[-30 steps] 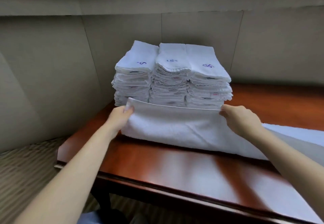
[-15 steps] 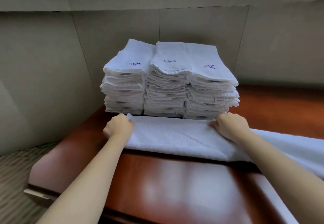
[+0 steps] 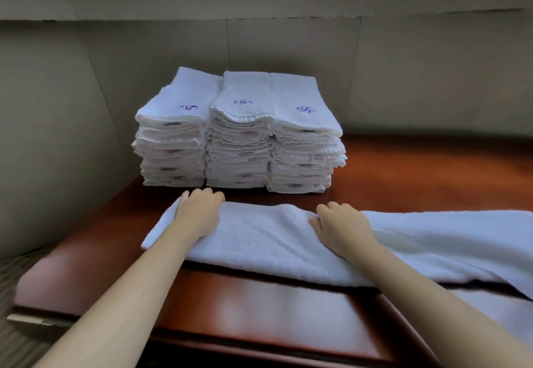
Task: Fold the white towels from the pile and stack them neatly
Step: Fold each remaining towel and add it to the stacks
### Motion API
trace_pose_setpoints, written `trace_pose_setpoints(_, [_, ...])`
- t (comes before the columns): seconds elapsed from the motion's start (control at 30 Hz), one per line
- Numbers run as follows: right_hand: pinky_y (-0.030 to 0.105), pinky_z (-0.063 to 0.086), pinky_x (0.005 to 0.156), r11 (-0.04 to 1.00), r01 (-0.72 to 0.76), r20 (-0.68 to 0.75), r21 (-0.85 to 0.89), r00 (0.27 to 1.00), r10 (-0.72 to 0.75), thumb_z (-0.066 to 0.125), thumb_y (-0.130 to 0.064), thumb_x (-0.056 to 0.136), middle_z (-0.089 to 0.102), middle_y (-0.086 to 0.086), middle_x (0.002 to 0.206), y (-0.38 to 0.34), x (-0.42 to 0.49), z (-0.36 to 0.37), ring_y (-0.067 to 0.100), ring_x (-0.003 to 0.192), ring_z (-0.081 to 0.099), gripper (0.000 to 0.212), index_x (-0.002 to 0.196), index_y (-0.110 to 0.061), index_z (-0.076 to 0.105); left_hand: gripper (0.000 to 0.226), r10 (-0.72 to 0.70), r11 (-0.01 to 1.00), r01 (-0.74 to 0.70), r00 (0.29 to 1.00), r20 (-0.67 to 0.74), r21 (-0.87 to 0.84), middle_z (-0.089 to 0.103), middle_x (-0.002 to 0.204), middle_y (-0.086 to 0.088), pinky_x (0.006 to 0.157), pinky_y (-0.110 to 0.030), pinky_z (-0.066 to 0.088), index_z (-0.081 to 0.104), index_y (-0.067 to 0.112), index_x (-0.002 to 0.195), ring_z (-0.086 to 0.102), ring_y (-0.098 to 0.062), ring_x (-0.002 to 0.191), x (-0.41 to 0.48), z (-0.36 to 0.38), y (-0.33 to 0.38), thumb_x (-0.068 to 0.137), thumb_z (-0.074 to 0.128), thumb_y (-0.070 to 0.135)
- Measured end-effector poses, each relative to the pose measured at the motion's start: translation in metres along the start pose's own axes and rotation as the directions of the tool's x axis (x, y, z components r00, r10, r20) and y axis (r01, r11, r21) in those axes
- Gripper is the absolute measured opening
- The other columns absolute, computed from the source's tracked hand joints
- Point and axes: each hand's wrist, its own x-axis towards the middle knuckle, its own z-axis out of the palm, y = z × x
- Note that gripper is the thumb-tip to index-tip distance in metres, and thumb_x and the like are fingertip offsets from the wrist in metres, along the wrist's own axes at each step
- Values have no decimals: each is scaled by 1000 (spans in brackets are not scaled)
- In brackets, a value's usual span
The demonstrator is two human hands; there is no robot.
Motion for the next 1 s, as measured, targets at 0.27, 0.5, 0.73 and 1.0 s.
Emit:
trace_pose_setpoints(0.27, [35, 25, 68, 989, -120, -11, -83, 993, 119, 43, -32, 91, 54, 4, 102, 56, -50, -27, 29, 94, 52, 20, 104, -17, 46, 57, 251, 844, -204, 968, 28, -495, 18, 159, -1, 117, -45, 14, 18, 27, 152, 14, -21, 146, -20, -5, 141, 100, 31, 48])
trace_pose_setpoints(0.5, [37, 36, 88, 856, -471, 134, -215, 854, 503, 44, -22, 86, 55, 5, 116, 152, -114, -49, 29, 106, 55, 28, 114, -16, 46, 65, 153, 936, -126, 986, 59, -330, 12, 160, 1, 118, -43, 8, 12, 26, 153, 9, -17, 147, -11, 11, 118, 97, 25, 57])
trace_pose_setpoints(0.73, [31, 31, 59, 914, -404, 394, 43, 847, 356, 44, -9, 79, 51, -4, 81, 179, -140, -84, 24, 85, 48, 13, 77, -20, 38, 54, 152, 953, -129, 986, 63, -272, 26, 156, 5, 115, -42, 18, 24, 32, 149, 20, -19, 144, 5, 12, 105, 98, 38, 43])
trace_pose_setpoints(1.0, [30, 42, 74, 740, -648, 165, 182, 762, 626, 41, -6, 79, 62, 7, 111, 211, -138, -126, 29, 98, 56, 40, 105, -25, 63, 27, 435, 817, -509, 852, -290, -271, 61, 119, 9, 106, -34, 25, 59, 26, 118, 52, -14, 116, -7, -18, 195, 95, 45, 19])
